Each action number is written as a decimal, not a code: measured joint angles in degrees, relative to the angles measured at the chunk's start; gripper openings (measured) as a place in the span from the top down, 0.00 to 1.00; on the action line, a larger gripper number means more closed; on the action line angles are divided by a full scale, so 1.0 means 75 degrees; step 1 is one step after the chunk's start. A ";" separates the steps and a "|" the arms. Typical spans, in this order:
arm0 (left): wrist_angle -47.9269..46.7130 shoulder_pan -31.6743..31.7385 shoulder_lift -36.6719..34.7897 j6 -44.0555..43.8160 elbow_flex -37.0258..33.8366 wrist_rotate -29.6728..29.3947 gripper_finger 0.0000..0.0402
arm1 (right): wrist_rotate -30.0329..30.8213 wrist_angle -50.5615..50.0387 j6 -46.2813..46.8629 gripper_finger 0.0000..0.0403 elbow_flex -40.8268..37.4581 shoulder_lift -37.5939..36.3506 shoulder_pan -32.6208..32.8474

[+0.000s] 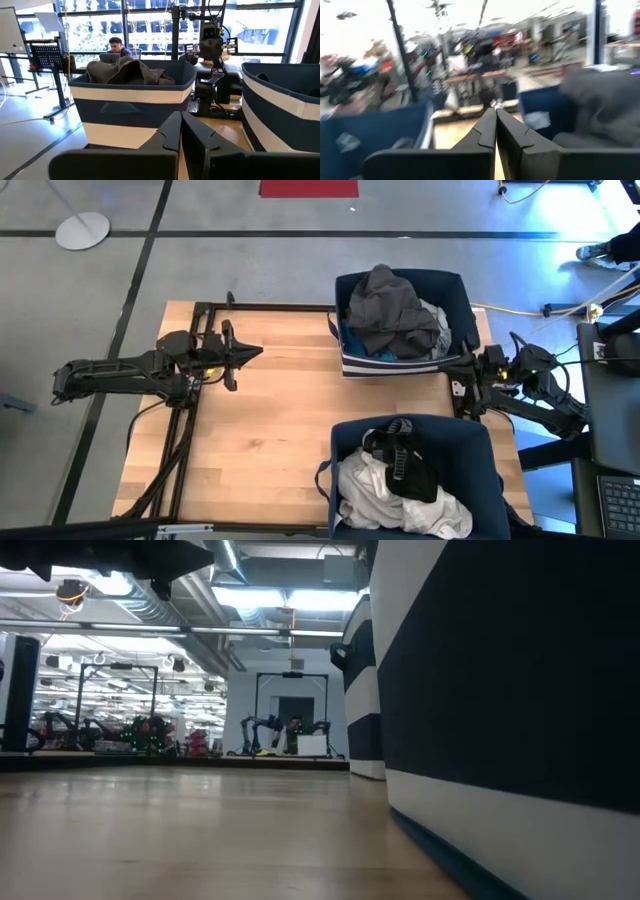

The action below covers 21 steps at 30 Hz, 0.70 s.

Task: Sort clothes
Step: Return to Home Position

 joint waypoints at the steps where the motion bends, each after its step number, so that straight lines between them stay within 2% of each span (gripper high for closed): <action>1: -0.0006 0.0000 -0.0008 0.0016 0.0000 0.0003 0.99 | 0.0214 0.0200 0.0080 0.96 -0.0047 0.0000 0.0000; 4: -0.0017 0.0000 -0.0005 0.0019 0.0000 0.0003 0.99 | 0.1027 0.0562 0.0056 0.96 -0.0089 0.0003 -0.0003; 6: -0.0078 0.0000 -0.0005 0.0019 0.0000 0.0003 1.00 | 0.1165 0.0623 -0.0141 0.96 -0.0085 0.0000 -0.0003; 15: -0.0236 0.0000 -0.0005 0.0063 0.0003 0.0003 0.99 | 0.0970 0.0271 -0.0221 0.96 -0.0110 0.0000 -0.0003; 21: -0.0233 0.0000 -0.0005 0.0076 0.0003 0.0003 1.00 | 0.0345 0.0827 0.0162 0.96 -0.0764 -0.0003 -0.0003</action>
